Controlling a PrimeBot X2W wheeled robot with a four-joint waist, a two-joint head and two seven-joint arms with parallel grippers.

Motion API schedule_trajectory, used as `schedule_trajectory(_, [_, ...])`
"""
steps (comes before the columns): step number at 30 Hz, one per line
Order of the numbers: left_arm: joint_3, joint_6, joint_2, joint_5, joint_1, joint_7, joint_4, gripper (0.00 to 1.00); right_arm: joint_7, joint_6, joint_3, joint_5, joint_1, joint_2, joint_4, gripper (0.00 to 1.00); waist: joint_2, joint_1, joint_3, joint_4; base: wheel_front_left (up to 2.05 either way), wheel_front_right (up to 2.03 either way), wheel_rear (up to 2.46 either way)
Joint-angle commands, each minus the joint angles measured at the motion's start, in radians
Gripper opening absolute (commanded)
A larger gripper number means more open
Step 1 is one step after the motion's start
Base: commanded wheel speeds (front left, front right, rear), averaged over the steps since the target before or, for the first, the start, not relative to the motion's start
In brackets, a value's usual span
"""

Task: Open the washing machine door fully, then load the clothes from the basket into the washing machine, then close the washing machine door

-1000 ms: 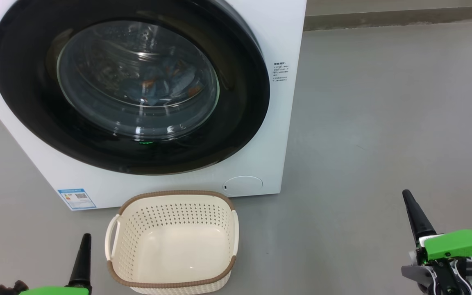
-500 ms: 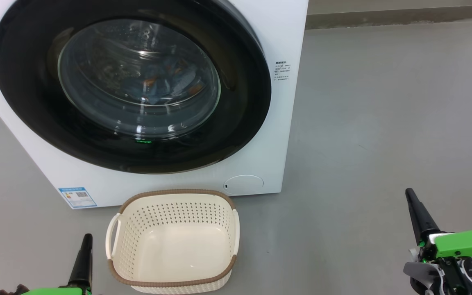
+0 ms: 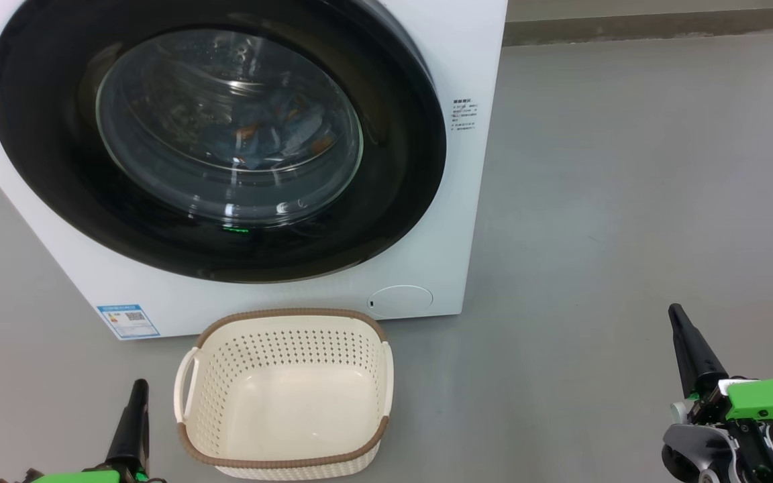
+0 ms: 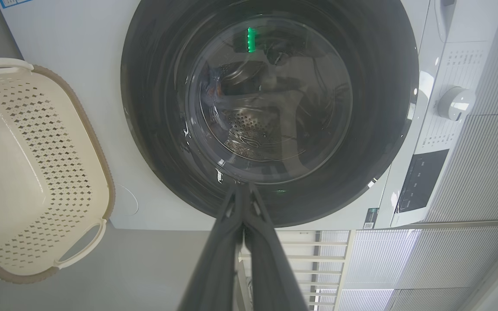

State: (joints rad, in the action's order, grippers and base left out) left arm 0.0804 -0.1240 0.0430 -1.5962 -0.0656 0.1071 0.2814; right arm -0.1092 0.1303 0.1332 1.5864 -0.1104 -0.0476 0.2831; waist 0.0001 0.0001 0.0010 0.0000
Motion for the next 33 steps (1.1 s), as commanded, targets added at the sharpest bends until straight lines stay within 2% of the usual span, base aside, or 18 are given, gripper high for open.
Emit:
schedule_trajectory(1, [0.035,-0.007,0.007,-0.011,-0.048,0.007,-0.031,0.0,-0.005,0.0,-0.018,0.021,-0.003,-0.003,-0.034,0.0,-0.0001,0.0,0.0,0.0,0.0,0.0,0.0])
schedule_trajectory(33, [0.035,-0.007,0.007,-0.011,-0.048,0.007,-0.031,0.0,-0.005,0.0,-0.018,0.021,-0.003,-0.003,-0.034,0.0,-0.0001,0.0,0.0,0.0,0.0,0.0,0.0])
